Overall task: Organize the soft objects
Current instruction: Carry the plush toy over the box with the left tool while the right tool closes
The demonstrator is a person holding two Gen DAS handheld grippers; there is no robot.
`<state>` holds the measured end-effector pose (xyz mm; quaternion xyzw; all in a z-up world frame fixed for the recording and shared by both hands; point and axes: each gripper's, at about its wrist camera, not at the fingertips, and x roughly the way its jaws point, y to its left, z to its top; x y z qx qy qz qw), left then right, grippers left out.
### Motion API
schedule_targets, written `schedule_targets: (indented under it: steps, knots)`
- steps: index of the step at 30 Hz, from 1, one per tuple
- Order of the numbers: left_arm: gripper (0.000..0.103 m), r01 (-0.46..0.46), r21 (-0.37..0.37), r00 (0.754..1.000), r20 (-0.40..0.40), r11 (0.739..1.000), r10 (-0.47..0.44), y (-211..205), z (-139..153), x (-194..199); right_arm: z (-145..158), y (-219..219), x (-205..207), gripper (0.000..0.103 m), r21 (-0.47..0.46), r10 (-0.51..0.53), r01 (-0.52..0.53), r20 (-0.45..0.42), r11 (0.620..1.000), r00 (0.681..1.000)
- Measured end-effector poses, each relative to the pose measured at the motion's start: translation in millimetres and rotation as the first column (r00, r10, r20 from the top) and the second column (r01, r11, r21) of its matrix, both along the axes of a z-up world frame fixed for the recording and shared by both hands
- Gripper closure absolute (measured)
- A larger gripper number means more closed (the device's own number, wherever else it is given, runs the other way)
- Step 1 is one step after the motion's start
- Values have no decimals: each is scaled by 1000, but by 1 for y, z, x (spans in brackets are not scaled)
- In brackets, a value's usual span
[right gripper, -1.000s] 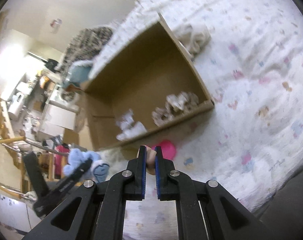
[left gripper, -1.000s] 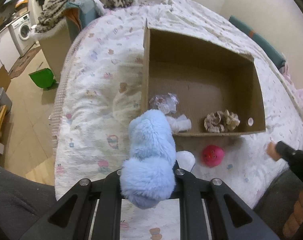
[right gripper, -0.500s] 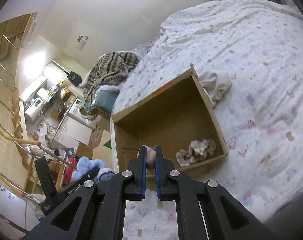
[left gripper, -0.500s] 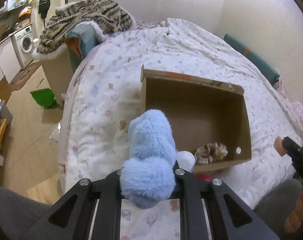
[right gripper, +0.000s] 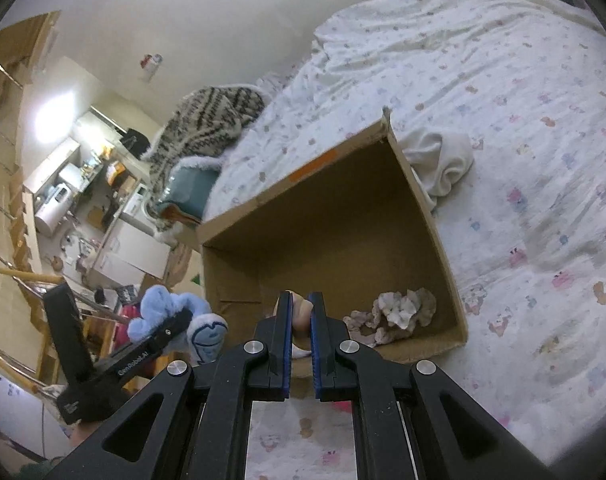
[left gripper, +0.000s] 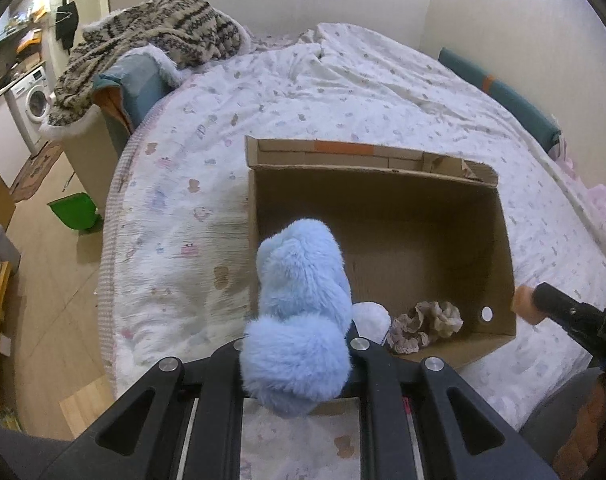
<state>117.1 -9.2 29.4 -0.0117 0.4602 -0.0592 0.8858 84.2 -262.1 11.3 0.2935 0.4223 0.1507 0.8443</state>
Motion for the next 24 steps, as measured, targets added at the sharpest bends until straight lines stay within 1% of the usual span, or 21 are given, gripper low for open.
schedule_targets:
  steps: [3,10,12,18,24]
  knots:
    - [89,11,21,1000,-7,1000,-10,-7,-10,9,-12,6,12,94,-31,12,-12,-18,999,1000]
    - [89,22,6,999,-37,1000,-21,-15,-37,24,-33,14,31,94,-54,28,-31,-66,998,997]
    - [89,27,13,999,-43,1000,-27,-18,-43,27,-40,14,34,94,-59,29,-34,-81,998,996]
    - [88,16,20,998,-58,1000,-14,-22,-60,36,-55,13,36,94,-61,20,-27,-119,998,993]
    - [88,21,49,998,-62,999,-18,-26,-72,39,-66,10,37,94,-61,8,-18,-159,998,987]
